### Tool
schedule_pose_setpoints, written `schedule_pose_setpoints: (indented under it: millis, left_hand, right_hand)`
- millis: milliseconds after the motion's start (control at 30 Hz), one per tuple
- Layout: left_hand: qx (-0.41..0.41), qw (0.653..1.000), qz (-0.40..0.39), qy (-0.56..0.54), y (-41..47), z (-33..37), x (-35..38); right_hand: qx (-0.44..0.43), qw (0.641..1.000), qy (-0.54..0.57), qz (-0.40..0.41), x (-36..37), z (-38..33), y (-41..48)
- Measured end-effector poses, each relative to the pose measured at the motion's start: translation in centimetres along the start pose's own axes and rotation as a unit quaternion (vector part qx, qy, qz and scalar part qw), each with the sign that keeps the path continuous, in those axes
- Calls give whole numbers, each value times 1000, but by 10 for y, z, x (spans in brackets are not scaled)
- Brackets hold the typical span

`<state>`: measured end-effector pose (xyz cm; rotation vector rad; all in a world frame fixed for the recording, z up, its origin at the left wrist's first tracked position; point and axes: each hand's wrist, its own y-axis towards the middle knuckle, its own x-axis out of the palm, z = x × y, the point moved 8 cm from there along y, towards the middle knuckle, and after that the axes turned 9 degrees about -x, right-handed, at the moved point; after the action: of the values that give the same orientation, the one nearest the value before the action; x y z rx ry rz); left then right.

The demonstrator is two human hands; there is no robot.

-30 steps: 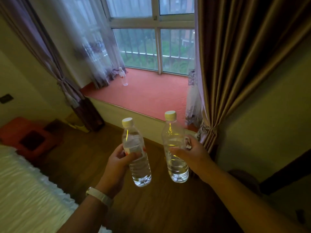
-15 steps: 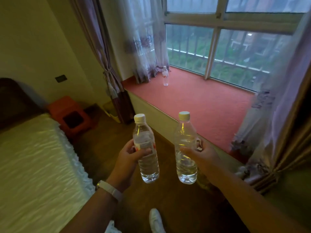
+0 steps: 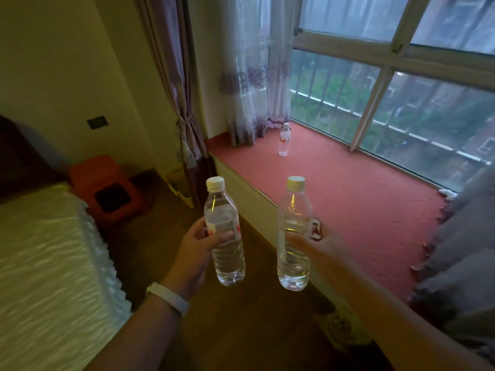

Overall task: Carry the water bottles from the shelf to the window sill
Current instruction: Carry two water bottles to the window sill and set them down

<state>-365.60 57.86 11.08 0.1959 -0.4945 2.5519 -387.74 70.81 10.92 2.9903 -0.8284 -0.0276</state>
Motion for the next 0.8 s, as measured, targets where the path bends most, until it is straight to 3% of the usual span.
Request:
schedule_pose_setpoints:
  millis: [333, 800]
  left_hand:
    - [11, 999, 39, 4, 76, 42, -37]
    - [-7, 995, 71, 71, 278, 92, -25]
  right_hand:
    - [-13, 998, 36, -44, 49, 5, 109]
    - [4, 998, 60, -28, 35, 43, 317]
